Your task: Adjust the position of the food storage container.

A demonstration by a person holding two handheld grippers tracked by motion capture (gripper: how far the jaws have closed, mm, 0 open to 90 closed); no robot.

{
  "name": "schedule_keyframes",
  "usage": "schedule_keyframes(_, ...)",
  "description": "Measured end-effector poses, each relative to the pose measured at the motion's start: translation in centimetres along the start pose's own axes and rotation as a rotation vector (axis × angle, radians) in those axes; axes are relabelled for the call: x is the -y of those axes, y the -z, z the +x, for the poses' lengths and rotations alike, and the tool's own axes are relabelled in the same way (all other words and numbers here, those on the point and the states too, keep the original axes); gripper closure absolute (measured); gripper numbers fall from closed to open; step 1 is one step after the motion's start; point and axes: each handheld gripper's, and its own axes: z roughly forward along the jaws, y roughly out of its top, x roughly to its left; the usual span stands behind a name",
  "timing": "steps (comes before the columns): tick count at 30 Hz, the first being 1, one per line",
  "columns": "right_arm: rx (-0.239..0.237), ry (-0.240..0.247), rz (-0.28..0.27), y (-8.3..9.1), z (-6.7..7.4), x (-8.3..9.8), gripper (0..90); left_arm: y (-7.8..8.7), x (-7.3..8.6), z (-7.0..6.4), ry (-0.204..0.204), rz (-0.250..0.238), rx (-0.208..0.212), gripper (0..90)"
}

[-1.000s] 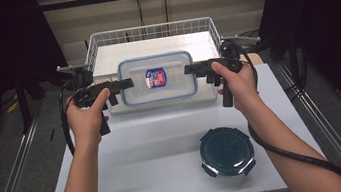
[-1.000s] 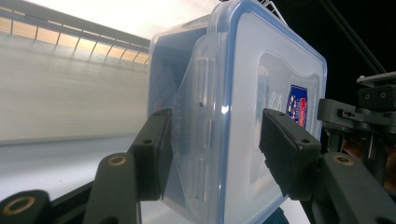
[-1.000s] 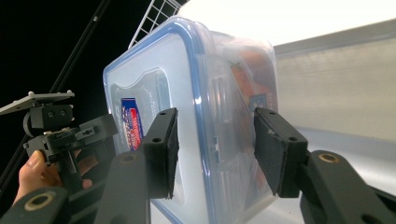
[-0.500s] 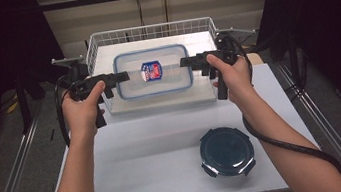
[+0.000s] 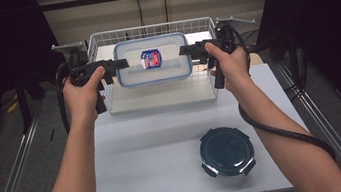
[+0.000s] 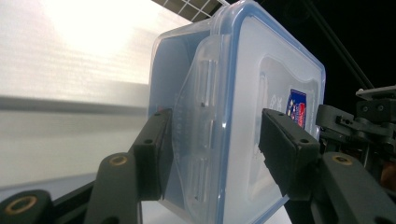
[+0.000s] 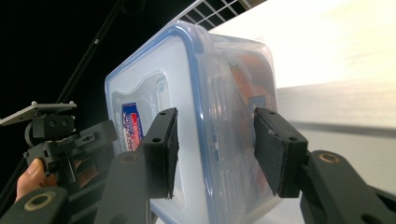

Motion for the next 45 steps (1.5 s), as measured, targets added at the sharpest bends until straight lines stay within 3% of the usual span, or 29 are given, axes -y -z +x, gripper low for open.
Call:
schedule_keyframes(8, -0.001, -0.027, -0.019, -1.0, -0.6, -2.0, 51.8, -1.2, -1.9, 0.5, 0.016, 0.003, 0.003, 45.9)
schedule_keyframes(19, 0.020, -0.008, -0.044, -2.2, -0.2, -4.9, 51.7, -2.8, -4.7, 1.1, 0.034, -0.023, 0.011, 45.6)
schedule_keyframes(28, 0.029, -0.058, -0.061, -3.1, -1.5, -6.0, 51.6, -4.6, -6.2, 1.4, 0.041, -0.023, -0.012, 45.0)
schedule_keyframes(33, 0.022, -0.081, -0.072, -3.5, -2.2, -6.3, 51.5, -5.4, -6.7, 1.9, 0.071, -0.039, -0.010, 44.6)
schedule_keyframes(37, 0.032, -0.087, -0.081, -4.0, -2.4, -6.5, 47.8, -6.0, -6.8, 2.1, 0.062, -0.047, -0.023, 42.0)
schedule_keyframes(41, 0.011, -0.103, -0.093, -4.6, -3.1, -6.5, 41.5, -6.6, -6.7, 2.7, 0.066, -0.067, -0.025, 39.8)
schedule_keyframes(43, 0.038, -0.054, -0.105, -4.8, -3.2, -6.4, 38.9, -6.5, -6.7, 2.7, 0.020, -0.074, -0.044, 40.7)
schedule_keyframes(45, 0.024, -0.039, -0.118, -4.7, -3.3, -6.3, 35.8, -6.4, -6.7, 2.6, 0.001, -0.079, -0.044, 39.0)
